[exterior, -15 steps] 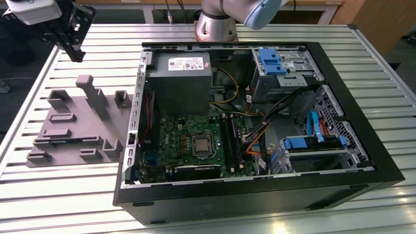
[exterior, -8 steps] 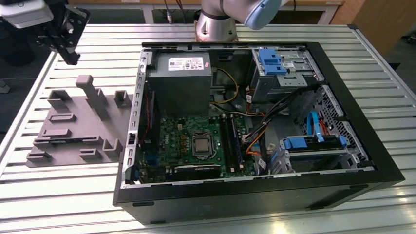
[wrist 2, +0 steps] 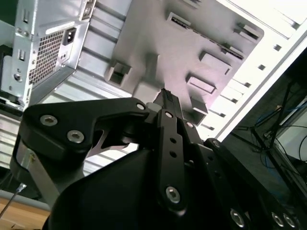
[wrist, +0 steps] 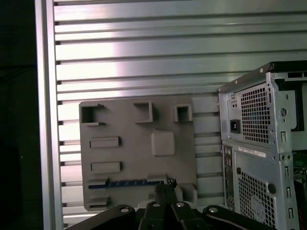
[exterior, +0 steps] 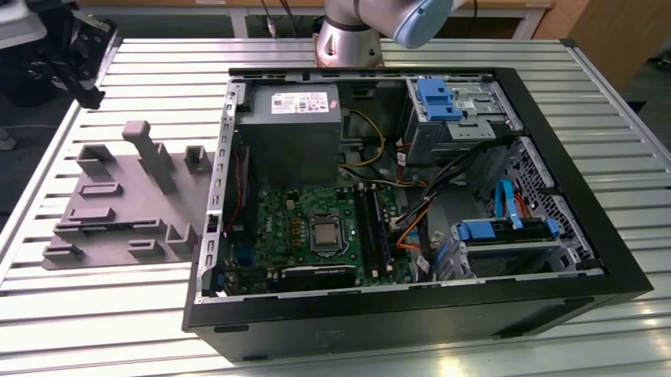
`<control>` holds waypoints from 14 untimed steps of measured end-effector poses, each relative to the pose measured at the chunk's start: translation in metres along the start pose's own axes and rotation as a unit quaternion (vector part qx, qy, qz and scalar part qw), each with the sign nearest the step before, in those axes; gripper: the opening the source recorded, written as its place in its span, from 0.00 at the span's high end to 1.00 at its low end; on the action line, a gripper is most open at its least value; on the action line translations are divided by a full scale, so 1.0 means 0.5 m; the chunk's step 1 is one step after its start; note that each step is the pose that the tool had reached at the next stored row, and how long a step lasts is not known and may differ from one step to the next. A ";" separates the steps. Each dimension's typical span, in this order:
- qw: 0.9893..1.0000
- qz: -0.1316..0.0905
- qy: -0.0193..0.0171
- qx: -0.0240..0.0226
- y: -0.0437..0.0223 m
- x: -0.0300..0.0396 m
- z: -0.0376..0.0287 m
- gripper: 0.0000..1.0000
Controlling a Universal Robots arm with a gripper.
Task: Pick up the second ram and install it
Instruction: 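Reach for the second ram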
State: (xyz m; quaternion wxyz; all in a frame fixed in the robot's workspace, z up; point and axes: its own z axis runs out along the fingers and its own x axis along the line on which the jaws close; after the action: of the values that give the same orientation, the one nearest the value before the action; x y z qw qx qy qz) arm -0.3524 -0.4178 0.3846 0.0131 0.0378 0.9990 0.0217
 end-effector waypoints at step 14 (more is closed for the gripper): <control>1.000 0.000 0.000 0.000 -0.021 0.070 0.000 0.87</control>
State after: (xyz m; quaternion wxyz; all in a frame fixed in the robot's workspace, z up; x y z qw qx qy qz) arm -0.3879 -0.4254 0.3834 0.0130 0.0379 0.9990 0.0217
